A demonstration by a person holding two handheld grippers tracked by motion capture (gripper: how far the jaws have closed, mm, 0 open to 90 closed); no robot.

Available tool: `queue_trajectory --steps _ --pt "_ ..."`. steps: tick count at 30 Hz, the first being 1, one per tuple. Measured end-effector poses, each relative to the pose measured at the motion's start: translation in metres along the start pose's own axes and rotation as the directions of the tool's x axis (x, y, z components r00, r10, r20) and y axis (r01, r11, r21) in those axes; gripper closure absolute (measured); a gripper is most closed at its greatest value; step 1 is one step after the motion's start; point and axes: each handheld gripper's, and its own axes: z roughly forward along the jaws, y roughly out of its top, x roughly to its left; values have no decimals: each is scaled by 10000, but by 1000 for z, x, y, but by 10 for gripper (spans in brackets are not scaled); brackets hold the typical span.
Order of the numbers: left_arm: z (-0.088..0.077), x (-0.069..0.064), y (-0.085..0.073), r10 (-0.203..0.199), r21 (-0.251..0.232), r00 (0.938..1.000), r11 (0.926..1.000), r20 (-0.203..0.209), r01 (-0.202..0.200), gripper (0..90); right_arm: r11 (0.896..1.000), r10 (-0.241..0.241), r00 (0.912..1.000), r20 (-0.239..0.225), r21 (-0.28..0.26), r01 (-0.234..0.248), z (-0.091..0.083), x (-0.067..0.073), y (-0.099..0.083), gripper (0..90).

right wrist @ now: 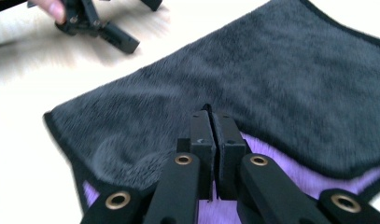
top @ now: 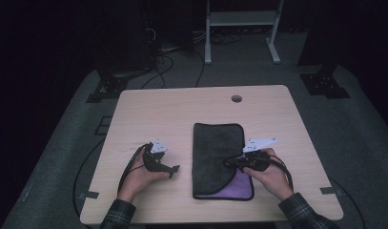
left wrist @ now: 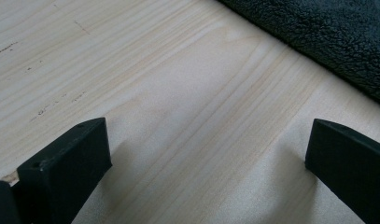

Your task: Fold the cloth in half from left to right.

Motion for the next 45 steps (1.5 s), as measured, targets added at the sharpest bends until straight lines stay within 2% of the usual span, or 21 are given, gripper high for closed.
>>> queue_trajectory --steps 13,21,23,26,29,33,35,37,40,45 --pt "0 0 0 -52 -38 10000 10000 -10 52 0 9985 149 9999 5 519 -149 -38 19 -46 874" --pt "0 -1 0 -72 -39 10000 10000 -32 72 0 9932 45 9998 185 1162 -66 -41 23 -65 848" --pt "0 -1 0 -66 -39 10000 10000 -32 66 0 9940 14 10000 18 1096 -16 -42 22 -67 767" --pt "0 -1 0 -72 -42 10000 10000 -35 72 0 9987 -74 10000 -23 513 75 -47 20 -65 636" --pt "0 -1 0 -78 -48 10000 10000 -56 77 0 9998 -171 9997 201 48 170 -51 15 -59 586" --pt "0 -1 0 -38 -98 10000 9999 -54 37 0 9996 -259 9978 603 -87 265 -49 2 -54 554" --pt "-1 0 0 -65 -214 9999 9998 -100 63 58 9994 -213 9963 828 -247 234 -46 -6 -50 531" --pt "-1 0 0 -59 -228 9999 9997 -105 57 65 9990 -213 9939 1080 -366 254 -43 -13 -47 501" --pt "-2 0 0 -95 -402 9999 9991 -106 91 143 9991 -233 9902 1376 -325 280 -38 -26 -42 477" --pt "-3 3 1 -79 -595 10000 9982 -48 76 254 9993 -118 9868 1618 -327 173 -31 -41 -35 470"
